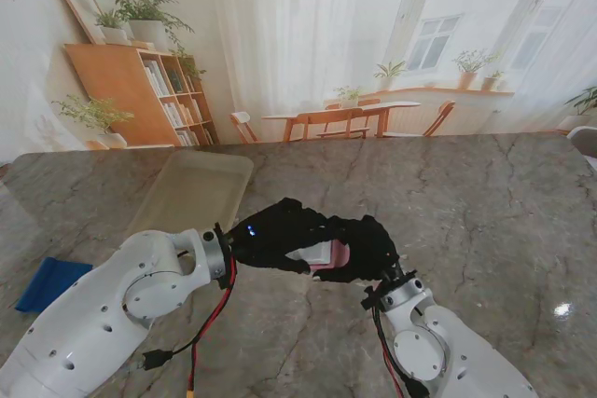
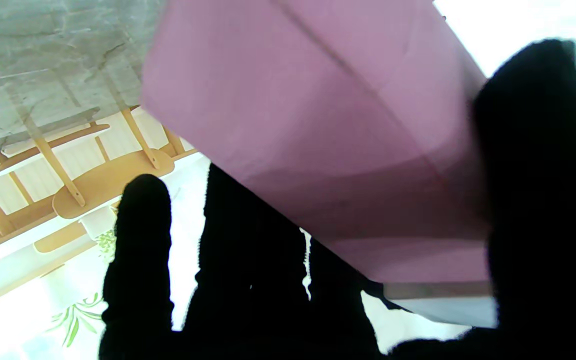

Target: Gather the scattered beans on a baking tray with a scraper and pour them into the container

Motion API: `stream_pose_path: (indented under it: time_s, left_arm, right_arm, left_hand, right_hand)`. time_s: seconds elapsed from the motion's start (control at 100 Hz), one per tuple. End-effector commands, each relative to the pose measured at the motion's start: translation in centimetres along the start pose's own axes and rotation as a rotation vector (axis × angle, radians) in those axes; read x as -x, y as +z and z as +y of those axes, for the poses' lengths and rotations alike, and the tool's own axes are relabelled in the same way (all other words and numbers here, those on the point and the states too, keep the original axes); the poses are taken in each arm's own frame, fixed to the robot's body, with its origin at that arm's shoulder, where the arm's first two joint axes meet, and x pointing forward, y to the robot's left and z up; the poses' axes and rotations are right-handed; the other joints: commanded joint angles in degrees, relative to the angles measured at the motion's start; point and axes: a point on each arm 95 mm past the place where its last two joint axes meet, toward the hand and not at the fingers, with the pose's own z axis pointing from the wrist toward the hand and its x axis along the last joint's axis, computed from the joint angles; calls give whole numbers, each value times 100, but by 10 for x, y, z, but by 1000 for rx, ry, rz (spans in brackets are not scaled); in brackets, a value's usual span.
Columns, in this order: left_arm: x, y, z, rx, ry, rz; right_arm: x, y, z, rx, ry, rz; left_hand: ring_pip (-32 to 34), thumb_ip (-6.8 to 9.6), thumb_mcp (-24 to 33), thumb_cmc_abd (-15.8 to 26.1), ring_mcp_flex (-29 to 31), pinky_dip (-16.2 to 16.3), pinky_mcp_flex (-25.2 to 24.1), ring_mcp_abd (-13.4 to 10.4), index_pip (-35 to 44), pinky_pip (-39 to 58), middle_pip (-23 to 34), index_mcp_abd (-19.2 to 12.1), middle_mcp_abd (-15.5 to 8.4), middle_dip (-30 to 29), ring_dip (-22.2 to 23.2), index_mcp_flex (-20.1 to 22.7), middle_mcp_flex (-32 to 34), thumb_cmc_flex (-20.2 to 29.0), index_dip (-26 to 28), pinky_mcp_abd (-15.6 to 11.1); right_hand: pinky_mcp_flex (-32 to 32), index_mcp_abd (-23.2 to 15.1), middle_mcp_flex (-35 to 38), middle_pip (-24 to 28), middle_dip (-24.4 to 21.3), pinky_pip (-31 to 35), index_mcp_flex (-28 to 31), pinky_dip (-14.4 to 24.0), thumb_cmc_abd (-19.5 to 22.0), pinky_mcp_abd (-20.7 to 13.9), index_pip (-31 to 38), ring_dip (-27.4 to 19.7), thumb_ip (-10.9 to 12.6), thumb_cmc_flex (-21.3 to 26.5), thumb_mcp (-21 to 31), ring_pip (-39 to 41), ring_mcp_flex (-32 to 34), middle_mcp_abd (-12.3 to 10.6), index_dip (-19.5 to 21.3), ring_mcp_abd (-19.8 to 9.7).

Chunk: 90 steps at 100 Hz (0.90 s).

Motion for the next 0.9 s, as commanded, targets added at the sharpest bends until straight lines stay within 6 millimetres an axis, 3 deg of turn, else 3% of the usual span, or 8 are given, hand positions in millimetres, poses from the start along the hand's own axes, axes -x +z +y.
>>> stream_pose_path:
  time_s: [0.0,0.08,0.19,0.32,0.45,0.56,0.78,0.89]
  left_arm:
    - [-4,-1,-1,-24,-17,4]
    - [-3,0,-1,-55,-16,-13]
    - [-2,2,-1,-100,-40,-44]
    - [-2,1,-1,-142,-66,-77]
    - [-5,-4,1,-179,-120,-127]
    - [-11,-7,6,-217,-280,-205]
    - [-23,-4,10,-272,-441,-369]
    - [-30,1,11,-246,-488,-427]
  right_arm:
    - [-3,4,2,-3,6,7]
    - [-3,3,2,-6,6,4]
    - [-3,3,2,-8,4,3]
    - [-3,3,2,-7,2,0]
    - [-2,3,2,-4,-2,-4]
    - [-2,4,3,-1,-9,-5]
    - [-2,4,5,5,-41,3]
    - [-2,3,6,6,-53,5]
  left_hand:
    - [-133,-64,1,180,-363,-214,-265,-75,-205,-210,-440,103,-628,-339,-106,-487,-542,-286,-113,98]
    - [-94,-68,3,353,-679,-287,-443,46,-351,-306,-463,287,-467,-412,-131,-670,-959,-718,-376,145]
    - [-61,-59,-9,545,-914,-296,-566,165,-396,-406,-474,445,-325,-425,-117,-649,-1237,-1057,-1378,186]
    - [74,-64,-50,600,-856,-199,-509,220,-342,-302,-362,476,-336,-324,4,-621,-1081,-1239,-1438,224]
    - [166,-92,-60,838,-608,107,-371,258,-41,-46,-257,618,-396,-11,237,-685,-658,-1454,-545,297]
    - [344,-93,-104,1147,-434,586,-298,474,125,297,-138,834,-362,271,588,-259,-261,-1622,-103,518]
    - [1255,-88,-138,1678,358,1886,462,968,460,1760,374,1662,210,1370,1858,458,809,-1816,551,973]
    - [1750,-74,-132,1642,548,2132,653,1312,499,2411,524,1847,448,1774,2362,663,1092,-1886,697,1221]
  right_hand:
    - [30,-1004,481,855,204,47,344,31,1030,-71,750,103,210,1157,1838,252,162,-863,201,-398]
    - [31,-997,482,847,212,45,343,28,1031,-70,748,107,208,1162,1842,248,163,-853,202,-396]
    - [33,-978,480,839,226,36,335,21,1040,-52,745,117,206,1160,1844,248,169,-839,203,-380]
    - [41,-963,456,840,238,37,280,18,1061,-50,745,128,209,1165,1834,251,160,-849,220,-385]
    - [39,-678,427,880,216,48,42,14,1072,-58,501,164,230,1178,1822,275,147,-859,336,-407]
    - [17,-248,357,994,114,75,-109,24,1060,-57,-146,196,242,1191,1839,316,119,-887,632,-411]
    - [-42,45,272,1179,-77,116,-146,60,1049,-59,-679,180,255,1221,1865,371,71,-880,1055,-390]
    - [-52,9,287,1182,-96,124,-111,67,1025,-25,-574,176,255,1246,1866,385,78,-846,1110,-353]
